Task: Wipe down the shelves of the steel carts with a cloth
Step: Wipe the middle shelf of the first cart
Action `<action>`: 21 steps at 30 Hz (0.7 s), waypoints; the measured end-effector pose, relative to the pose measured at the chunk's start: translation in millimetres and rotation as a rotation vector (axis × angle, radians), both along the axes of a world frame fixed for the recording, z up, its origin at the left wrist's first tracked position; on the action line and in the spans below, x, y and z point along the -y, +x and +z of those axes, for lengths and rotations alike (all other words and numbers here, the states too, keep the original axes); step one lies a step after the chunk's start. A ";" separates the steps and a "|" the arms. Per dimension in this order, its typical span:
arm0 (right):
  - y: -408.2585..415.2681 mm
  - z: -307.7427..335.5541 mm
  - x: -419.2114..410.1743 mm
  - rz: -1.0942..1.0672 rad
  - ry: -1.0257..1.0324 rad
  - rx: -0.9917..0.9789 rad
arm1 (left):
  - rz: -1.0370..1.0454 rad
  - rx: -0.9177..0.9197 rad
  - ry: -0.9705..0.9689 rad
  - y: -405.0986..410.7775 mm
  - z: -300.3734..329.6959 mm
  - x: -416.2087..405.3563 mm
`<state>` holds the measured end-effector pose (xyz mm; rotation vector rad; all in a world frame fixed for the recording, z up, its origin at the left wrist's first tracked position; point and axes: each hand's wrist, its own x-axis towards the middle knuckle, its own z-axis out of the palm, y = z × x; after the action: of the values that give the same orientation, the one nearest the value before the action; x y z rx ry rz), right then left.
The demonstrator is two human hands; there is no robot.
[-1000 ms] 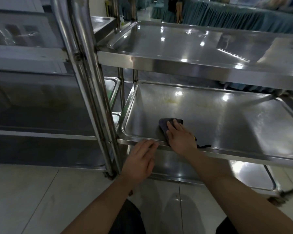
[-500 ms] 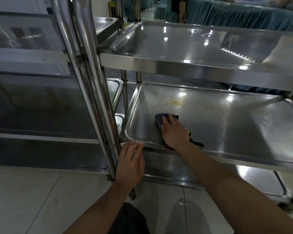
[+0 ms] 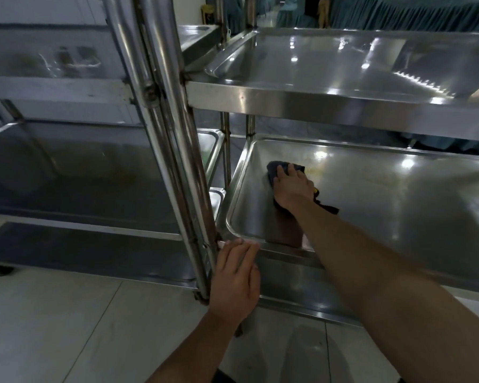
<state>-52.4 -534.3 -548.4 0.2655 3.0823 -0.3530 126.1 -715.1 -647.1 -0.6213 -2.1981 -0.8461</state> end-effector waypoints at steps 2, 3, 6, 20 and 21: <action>5.9 -2.5 11.9 0.061 -0.003 -0.003 | 0.006 0.013 -0.001 0.3 0.0 0.9; 11.4 -3.7 15.5 0.095 0.000 -0.003 | -0.004 0.016 -0.012 0.7 -0.1 2.7; 37.7 -3.1 20.3 0.163 0.007 0.003 | -0.039 0.045 -0.039 0.9 6.6 8.1; 144.8 -6.6 42.0 0.295 0.121 -0.034 | 0.020 0.126 -0.144 8.5 14.4 33.9; 142.6 -5.4 46.2 0.321 0.119 -0.028 | 0.020 0.130 -0.150 9.1 13.7 34.1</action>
<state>90.2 -580.4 -553.7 -0.2331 3.1025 -0.1616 135.2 -749.2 -633.3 -0.6304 -2.3981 -0.7341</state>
